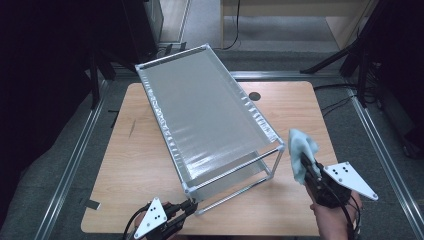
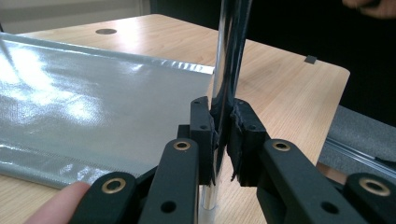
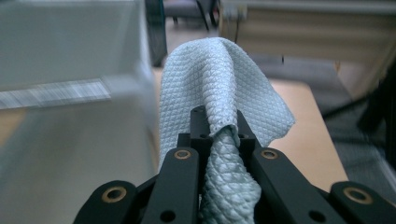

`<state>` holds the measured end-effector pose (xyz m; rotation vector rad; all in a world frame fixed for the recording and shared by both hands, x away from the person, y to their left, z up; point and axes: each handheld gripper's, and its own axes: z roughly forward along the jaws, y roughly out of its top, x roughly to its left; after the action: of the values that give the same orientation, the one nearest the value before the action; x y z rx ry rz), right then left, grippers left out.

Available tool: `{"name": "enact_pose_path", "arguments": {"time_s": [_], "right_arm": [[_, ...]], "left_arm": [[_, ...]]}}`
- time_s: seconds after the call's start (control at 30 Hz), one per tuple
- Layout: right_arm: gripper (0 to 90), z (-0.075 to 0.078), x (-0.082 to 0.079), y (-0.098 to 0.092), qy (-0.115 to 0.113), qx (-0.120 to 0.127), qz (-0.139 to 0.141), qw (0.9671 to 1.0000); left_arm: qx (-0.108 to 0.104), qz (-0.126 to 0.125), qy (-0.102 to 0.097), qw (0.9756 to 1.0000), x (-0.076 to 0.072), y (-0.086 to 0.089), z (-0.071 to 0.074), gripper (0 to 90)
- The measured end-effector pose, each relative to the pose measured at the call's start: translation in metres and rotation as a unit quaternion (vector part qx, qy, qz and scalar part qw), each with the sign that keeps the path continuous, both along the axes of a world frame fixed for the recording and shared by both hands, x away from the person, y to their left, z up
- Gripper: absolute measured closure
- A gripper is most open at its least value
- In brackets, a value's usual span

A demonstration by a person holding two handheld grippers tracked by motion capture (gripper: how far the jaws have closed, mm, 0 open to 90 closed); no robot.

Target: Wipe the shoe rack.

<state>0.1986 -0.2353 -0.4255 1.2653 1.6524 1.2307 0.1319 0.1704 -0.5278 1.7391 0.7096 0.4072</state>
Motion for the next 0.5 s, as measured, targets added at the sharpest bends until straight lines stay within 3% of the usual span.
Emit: {"name": "enact_pose_path", "arguments": {"time_s": [0.1, 0.17, 0.3, 0.37, 0.4, 0.5], "right_arm": [[84.9, 0.023, 0.005, 0.021, -0.045, 0.009, 0.013, 0.9989], [84.6, 0.034, 0.013, 0.037, -0.061, 0.012, 0.035, 0.9974], [83.8, 0.040, 0.032, 0.072, -0.035, -0.034, 0.097, 0.9941], [84.0, 0.033, 0.040, 0.084, -0.008, -0.057, 0.086, 0.9946], [84.3, 0.028, 0.042, 0.088, 0.003, -0.057, 0.085, 0.9948], [85.0, 0.023, 0.037, 0.095, 0.000, -0.049, 0.082, 0.9955]], "left_arm": [[-0.003, -0.002, 0.001, 1.0000, 0.001, 0.000, -0.001, 81.8], [-0.005, -0.002, 0.003, 1.0000, 0.001, 0.001, -0.001, 81.8], [-0.004, -0.004, 0.001, 1.0000, 0.001, 0.001, -0.001, 81.8], [-0.003, -0.005, 0.002, 1.0000, 0.001, 0.001, 0.000, 81.8], [-0.003, -0.005, 0.002, 1.0000, 0.001, 0.001, 0.000, 81.8], [-0.004, -0.007, 0.005, 0.9999, 0.003, -0.001, 0.000, 81.8]]}}
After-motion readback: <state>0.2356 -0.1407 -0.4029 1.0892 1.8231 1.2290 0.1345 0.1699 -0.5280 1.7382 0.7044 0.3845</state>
